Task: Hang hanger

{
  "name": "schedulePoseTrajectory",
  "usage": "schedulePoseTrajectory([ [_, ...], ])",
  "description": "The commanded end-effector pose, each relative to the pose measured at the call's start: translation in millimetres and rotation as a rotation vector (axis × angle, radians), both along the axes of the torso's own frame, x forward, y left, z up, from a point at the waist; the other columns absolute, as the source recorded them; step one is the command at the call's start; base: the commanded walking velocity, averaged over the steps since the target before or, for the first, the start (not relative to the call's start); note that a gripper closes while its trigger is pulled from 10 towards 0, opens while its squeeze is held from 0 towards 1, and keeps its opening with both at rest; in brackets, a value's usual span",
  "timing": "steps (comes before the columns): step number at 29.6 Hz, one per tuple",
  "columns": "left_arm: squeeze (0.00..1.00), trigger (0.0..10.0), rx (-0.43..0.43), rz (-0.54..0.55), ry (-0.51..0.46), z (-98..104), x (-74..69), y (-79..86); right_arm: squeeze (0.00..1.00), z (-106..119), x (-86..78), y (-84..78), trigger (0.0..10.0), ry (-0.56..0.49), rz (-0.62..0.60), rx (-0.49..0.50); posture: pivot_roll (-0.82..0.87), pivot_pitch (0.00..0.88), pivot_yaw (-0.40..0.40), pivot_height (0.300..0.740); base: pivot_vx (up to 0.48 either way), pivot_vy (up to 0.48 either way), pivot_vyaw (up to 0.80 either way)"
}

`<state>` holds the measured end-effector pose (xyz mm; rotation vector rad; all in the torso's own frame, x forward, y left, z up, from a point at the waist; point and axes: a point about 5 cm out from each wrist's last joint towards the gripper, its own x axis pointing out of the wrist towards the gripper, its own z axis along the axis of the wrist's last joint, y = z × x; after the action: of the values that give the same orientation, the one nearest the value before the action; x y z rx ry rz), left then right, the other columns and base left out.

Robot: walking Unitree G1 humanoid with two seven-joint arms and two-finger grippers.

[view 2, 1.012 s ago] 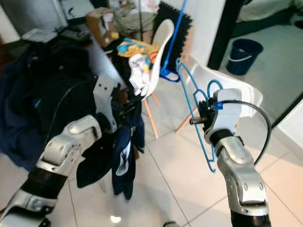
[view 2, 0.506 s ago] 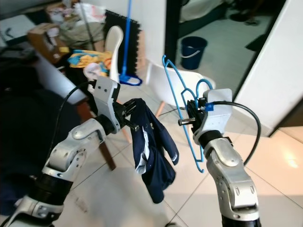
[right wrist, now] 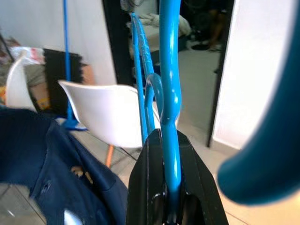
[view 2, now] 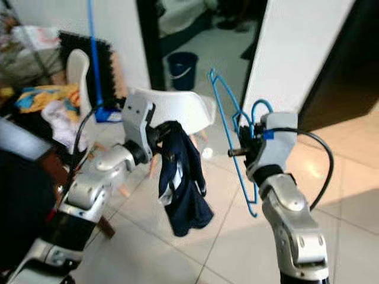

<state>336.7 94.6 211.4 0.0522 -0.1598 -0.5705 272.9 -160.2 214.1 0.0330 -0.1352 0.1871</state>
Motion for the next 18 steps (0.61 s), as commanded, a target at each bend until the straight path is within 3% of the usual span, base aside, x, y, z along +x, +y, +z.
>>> schedulePoseTrajectory([
  [1,0.00,10.0,0.014,0.001,-0.009,-2.7,-3.3,-1.8,0.00,-3.9,-2.9,-1.6,10.0,0.019,-0.006,-0.008,-0.01,0.122,0.015,0.740,0.000,0.000,-0.78],
  [11,0.00,10.0,0.026,0.014,-0.016,0.9,0.3,-3.5,0.00,-5.5,-3.7,-3.6,10.0,0.029,-0.009,-0.019,-0.01,0.131,0.013,0.740,0.000,0.000,-0.78],
  [18,0.00,10.0,0.016,0.000,-0.049,15.7,4.4,-10.7,0.00,-1.4,-2.5,-5.2,10.0,0.015,-0.024,-0.019,-0.01,0.137,0.017,0.740,0.000,0.000,-0.78],
])
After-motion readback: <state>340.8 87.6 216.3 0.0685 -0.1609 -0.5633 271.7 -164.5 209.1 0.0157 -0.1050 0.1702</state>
